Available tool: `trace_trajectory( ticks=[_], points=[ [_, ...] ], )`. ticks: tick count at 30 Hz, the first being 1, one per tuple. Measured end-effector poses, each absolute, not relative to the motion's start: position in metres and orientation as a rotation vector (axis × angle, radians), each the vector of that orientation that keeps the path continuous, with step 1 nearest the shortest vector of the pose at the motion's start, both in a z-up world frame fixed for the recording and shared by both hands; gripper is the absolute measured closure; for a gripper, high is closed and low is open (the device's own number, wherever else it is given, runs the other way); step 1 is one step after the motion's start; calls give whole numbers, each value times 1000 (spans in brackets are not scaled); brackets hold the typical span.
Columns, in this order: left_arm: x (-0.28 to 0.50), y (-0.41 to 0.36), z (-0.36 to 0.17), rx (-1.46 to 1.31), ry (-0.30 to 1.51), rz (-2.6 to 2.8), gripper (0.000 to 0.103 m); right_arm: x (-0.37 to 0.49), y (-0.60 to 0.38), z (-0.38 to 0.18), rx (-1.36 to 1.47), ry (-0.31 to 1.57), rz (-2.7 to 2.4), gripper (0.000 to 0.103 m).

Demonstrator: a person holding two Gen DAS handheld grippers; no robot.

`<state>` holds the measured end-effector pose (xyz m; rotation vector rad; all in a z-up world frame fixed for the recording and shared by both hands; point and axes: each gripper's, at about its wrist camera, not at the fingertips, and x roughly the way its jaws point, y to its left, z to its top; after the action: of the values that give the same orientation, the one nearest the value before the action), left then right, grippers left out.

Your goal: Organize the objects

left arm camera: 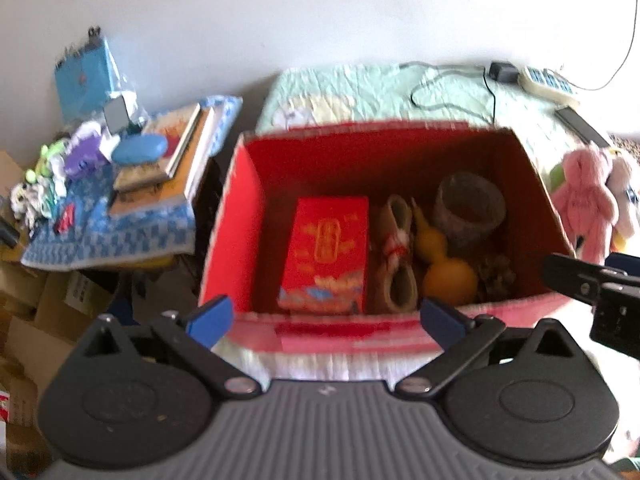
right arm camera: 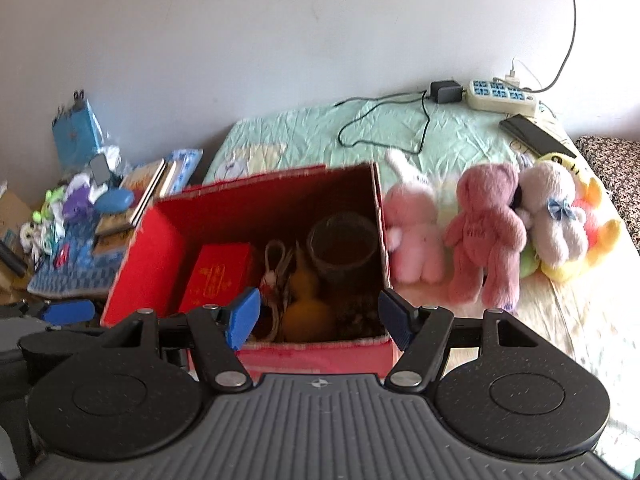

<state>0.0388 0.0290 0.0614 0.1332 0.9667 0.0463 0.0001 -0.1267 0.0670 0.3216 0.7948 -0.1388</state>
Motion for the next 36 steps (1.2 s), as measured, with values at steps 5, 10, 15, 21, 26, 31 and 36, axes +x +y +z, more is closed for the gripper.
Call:
trace_trajectory(
  ticks=[5,10,15,21,26,31,36],
  points=[
    [49,26,64,141,918,65,2,8,-131,68,328,773,-158,35],
    [57,27,62,140,913,57,2,13,-129,61,318,783,-157,35],
    [64,25,51,146,934,71,1,19,-131,52,320,800,-174,35],
    [70,28,39,138,962,67,0,26,-130,44,308,825,-183,35],
    [75,29,36,135,963,52,0,33,-128,41,296,835,-181,35],
    [81,30,29,136,979,49,0,42,-127,38,292,846,-177,34],
    [88,32,23,134,993,46,0,53,-125,33,293,864,-169,34]
  ],
)
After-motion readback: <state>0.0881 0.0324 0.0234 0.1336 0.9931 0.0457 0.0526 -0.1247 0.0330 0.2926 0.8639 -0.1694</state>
